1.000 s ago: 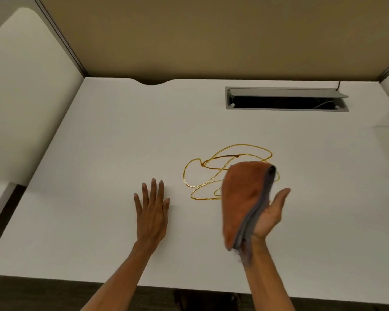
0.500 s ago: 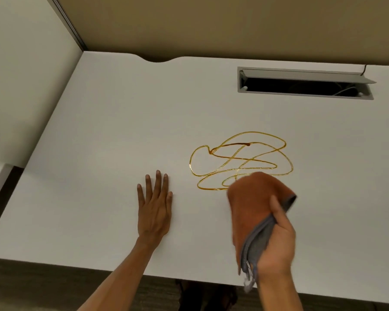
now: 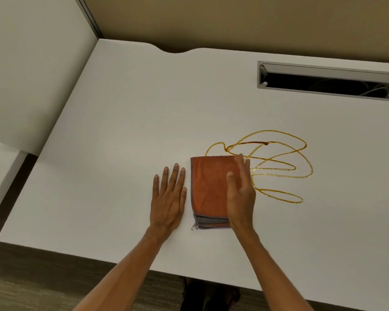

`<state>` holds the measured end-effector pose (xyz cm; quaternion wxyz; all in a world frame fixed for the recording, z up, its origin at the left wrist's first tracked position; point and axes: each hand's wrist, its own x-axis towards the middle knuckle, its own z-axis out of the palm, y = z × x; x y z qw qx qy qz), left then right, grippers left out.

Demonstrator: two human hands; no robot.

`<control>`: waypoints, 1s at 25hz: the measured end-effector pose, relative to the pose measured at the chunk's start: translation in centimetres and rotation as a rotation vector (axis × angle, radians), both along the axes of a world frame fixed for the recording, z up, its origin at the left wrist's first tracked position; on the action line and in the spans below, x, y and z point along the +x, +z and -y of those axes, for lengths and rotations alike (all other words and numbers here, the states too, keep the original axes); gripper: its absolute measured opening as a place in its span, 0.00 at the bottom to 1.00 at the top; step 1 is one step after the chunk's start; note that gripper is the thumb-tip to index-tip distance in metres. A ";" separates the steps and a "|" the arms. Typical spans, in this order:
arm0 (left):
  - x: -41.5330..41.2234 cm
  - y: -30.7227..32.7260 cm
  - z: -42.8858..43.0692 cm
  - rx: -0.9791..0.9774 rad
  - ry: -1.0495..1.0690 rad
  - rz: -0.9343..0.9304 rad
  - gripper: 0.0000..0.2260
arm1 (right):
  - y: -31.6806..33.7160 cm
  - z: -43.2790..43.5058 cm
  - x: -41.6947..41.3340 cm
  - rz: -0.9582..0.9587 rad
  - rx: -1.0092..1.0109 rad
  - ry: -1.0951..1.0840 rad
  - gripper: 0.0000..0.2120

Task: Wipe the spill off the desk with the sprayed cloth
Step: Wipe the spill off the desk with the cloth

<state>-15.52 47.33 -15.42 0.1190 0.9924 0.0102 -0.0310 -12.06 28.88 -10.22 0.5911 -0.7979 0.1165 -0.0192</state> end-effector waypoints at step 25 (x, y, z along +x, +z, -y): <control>1.5 -0.5 0.6 0.006 0.063 -0.004 0.25 | -4.6 17.9 15.9 -0.177 -1.081 0.072 0.34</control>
